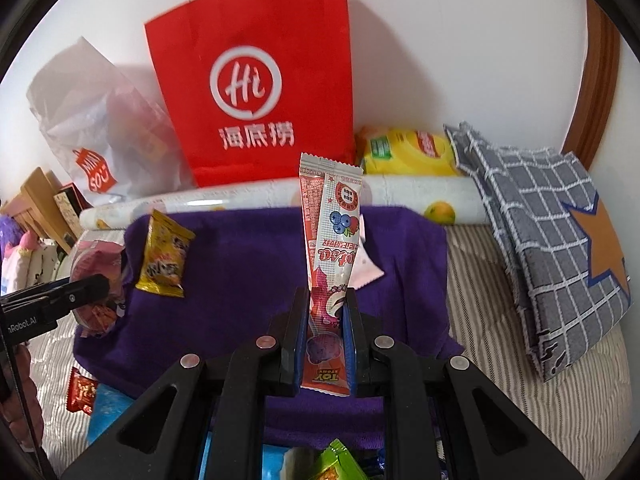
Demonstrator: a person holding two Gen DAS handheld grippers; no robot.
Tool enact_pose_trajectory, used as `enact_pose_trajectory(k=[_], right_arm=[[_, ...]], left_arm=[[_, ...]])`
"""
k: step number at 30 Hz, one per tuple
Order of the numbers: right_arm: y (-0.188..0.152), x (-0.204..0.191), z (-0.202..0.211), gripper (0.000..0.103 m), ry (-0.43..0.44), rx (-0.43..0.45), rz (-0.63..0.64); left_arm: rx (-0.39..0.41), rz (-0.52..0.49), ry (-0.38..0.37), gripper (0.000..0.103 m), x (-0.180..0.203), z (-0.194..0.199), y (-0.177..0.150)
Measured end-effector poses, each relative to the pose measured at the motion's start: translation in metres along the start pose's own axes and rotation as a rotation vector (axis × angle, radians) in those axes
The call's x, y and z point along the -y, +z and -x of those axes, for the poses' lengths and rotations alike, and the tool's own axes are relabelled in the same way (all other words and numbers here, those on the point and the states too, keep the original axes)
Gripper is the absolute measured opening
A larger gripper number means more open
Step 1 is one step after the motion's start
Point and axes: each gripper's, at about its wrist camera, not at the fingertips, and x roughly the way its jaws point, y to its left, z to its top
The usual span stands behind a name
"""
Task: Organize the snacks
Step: 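Open both grippers to drop the stick pack and pink chip bag onto the towel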
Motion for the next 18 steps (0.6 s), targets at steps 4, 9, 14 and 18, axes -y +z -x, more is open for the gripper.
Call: enact_pose_trajectory(k=[4,9,14,18], right_arm=[[-0.004,-0.002,-0.01,0.016,-0.002,-0.042,0.016],[-0.006,-0.004,-0.012,0.019,0.005,-0.064,0.026],[-0.004,-0.007,0.001,0.039,0.013,-0.046,0.03],[-0.002,-0.005,0.024,0.066,0.018,0.006,0.018]], left_arm=[[-0.015,0.003,-0.009,0.04,0.0,-0.008,0.0],[-0.046,0.006,-0.01,0.04,0.001,-0.017,-0.003],[-0.065,-0.012,-0.013,0.04,0.004,-0.018,-0.005],[-0.079,-0.025,-0.027,0.054,0.008,-0.014,-0.004]])
